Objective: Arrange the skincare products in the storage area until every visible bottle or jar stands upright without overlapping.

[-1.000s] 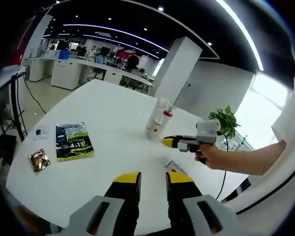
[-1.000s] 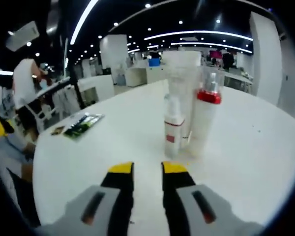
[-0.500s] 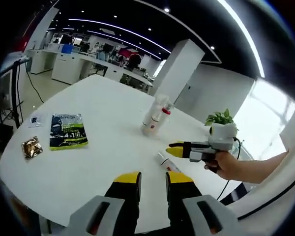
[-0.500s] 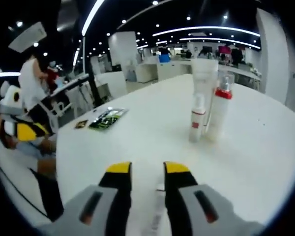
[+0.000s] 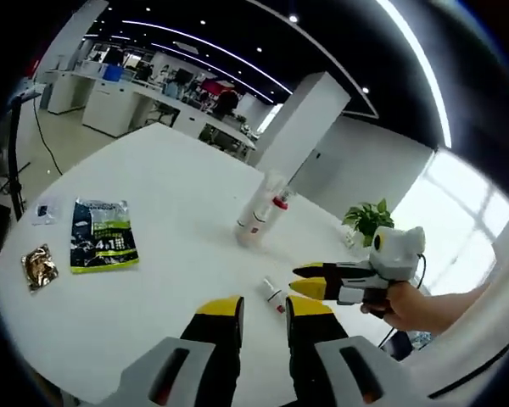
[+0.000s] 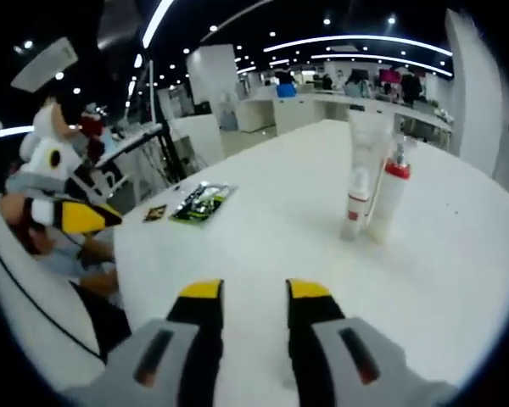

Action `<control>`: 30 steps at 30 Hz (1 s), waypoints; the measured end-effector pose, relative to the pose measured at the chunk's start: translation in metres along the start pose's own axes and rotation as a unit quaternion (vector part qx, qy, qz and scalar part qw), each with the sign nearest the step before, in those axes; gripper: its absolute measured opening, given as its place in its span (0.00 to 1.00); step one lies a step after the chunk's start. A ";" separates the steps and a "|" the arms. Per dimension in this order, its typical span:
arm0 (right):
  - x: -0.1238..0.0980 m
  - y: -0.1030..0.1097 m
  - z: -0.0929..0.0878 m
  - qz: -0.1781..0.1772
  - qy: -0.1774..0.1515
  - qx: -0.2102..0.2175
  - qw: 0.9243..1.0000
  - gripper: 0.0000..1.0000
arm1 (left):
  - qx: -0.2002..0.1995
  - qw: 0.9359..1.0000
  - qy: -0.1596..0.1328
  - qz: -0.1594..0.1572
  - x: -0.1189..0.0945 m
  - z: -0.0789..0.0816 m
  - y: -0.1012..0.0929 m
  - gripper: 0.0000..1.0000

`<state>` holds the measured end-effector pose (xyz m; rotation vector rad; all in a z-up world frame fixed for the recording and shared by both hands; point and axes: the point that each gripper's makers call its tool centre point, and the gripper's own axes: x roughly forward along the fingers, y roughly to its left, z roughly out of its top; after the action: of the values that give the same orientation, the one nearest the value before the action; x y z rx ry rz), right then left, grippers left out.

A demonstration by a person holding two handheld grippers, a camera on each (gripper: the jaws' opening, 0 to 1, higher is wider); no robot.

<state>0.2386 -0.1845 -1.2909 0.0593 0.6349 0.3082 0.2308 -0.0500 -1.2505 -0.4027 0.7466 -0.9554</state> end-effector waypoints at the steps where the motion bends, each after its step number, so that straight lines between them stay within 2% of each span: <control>1: -0.002 0.000 0.000 -0.003 0.006 -0.001 1.000 0.28 | -0.003 1.000 -0.001 -0.001 0.001 0.004 -0.001 0.20; 5: -0.013 0.001 -0.001 -0.011 0.017 0.011 1.000 0.28 | -0.014 1.000 -0.009 -0.020 0.007 0.015 -0.010 0.20; 6: -0.018 -0.001 -0.004 -0.019 0.024 0.013 0.999 0.28 | -0.014 0.999 -0.005 -0.036 0.011 0.014 -0.017 0.20; 7: -0.020 -0.002 -0.006 -0.021 0.025 0.014 0.999 0.28 | -0.011 0.999 -0.004 -0.039 0.013 0.014 -0.018 0.20; 10: -0.029 -0.008 -0.018 -0.043 0.040 0.034 0.998 0.28 | 0.002 0.998 0.013 -0.054 0.022 0.001 -0.020 0.20; 14: -0.037 -0.008 -0.033 -0.061 0.064 0.049 0.995 0.29 | -0.010 0.998 0.021 -0.064 0.025 -0.011 -0.011 0.20; 15: -0.038 -0.007 -0.036 -0.063 0.069 0.052 0.994 0.29 | -0.011 0.998 0.023 -0.065 0.026 -0.014 -0.009 0.20; 18: -0.038 -0.006 -0.048 -0.073 0.092 0.056 0.992 0.29 | -0.046 0.996 0.027 -0.073 0.025 -0.023 -0.007 0.20; 24: -0.034 -0.016 -0.049 -0.111 0.100 0.083 0.985 0.28 | -0.076 0.993 0.018 -0.087 0.019 -0.027 -0.006 0.20; 26: -0.033 -0.019 -0.050 -0.117 0.102 0.079 0.985 0.28 | -0.081 0.992 0.018 -0.092 0.019 -0.029 -0.007 0.20; 28: -0.029 -0.024 -0.052 -0.128 0.103 0.088 0.983 0.28 | -0.081 0.991 0.030 -0.105 0.021 -0.034 -0.008 0.20; 30: -0.025 -0.026 -0.058 -0.132 0.112 0.088 0.981 0.28 | -0.074 0.991 0.035 -0.104 0.021 -0.029 -0.004 0.20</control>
<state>0.1923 -0.2188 -1.3269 0.1095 0.8828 0.0004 0.2147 -0.0698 -1.2762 -0.5888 0.8540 -1.1164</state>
